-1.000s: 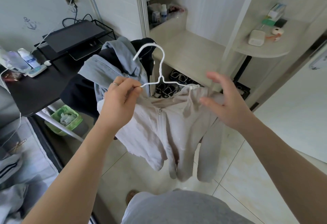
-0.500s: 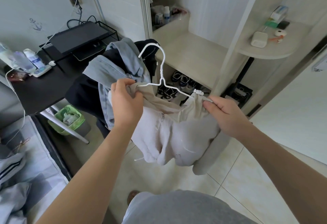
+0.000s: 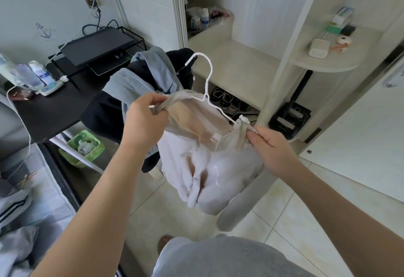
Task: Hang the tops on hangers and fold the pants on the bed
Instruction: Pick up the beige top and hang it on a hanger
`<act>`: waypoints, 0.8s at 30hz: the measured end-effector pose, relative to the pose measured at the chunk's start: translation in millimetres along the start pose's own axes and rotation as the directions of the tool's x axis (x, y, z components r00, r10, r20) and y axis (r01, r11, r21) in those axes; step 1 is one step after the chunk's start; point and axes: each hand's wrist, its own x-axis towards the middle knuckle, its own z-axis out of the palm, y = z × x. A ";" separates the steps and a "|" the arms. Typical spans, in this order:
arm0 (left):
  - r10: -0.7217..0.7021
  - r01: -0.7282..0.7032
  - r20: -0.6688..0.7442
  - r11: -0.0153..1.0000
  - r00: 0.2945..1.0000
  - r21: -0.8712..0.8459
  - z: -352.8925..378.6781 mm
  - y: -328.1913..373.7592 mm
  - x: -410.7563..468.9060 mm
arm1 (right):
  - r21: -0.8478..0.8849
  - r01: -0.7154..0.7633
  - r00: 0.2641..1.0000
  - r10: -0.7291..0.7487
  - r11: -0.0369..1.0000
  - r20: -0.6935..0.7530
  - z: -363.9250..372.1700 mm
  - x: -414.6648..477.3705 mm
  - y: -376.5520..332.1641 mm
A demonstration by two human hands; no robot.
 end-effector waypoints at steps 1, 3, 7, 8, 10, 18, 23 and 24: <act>-0.013 0.015 0.016 0.997 1.000 -0.074 1.6 0.1 -1.3 | 0.035 0.009 1.000 -0.009 0.999 -0.003 -1.6 -1.4 -3.3; 0.022 -0.013 0.041 0.982 0.999 -0.190 7.0 2.9 -4.1 | 0.106 -0.008 1.000 0.009 0.994 -0.006 -4.3 -2.6 -8.8; 0.018 0.001 0.115 0.986 0.993 -0.166 26.3 2.4 -14.3 | 0.317 -0.118 0.991 0.133 0.941 -0.026 -3.9 2.4 -16.1; -0.012 0.031 0.131 0.989 0.991 -0.147 31.5 1.5 -18.0 | 0.368 -0.162 0.982 0.188 0.916 -0.033 -2.9 5.4 -17.4; -0.038 0.064 0.177 0.988 0.984 -0.140 41.7 1.7 -25.3 | 0.414 -0.223 0.962 0.267 0.883 -0.050 -0.3 12.4 -18.8; 0.044 0.025 0.403 0.986 0.914 -0.164 73.3 25.6 -34.7 | 0.377 -0.071 0.983 0.129 0.923 -0.130 -10.7 48.4 -45.8; 0.090 -0.012 0.428 0.983 0.899 -0.183 81.7 48.0 -12.0 | 0.404 0.003 0.985 0.065 0.915 -0.157 -30.7 91.6 -76.5; 0.103 -0.027 0.440 0.984 0.892 -0.176 83.2 52.6 -4.4 | 0.396 0.019 0.984 0.053 0.918 -0.171 -34.4 101.8 -83.0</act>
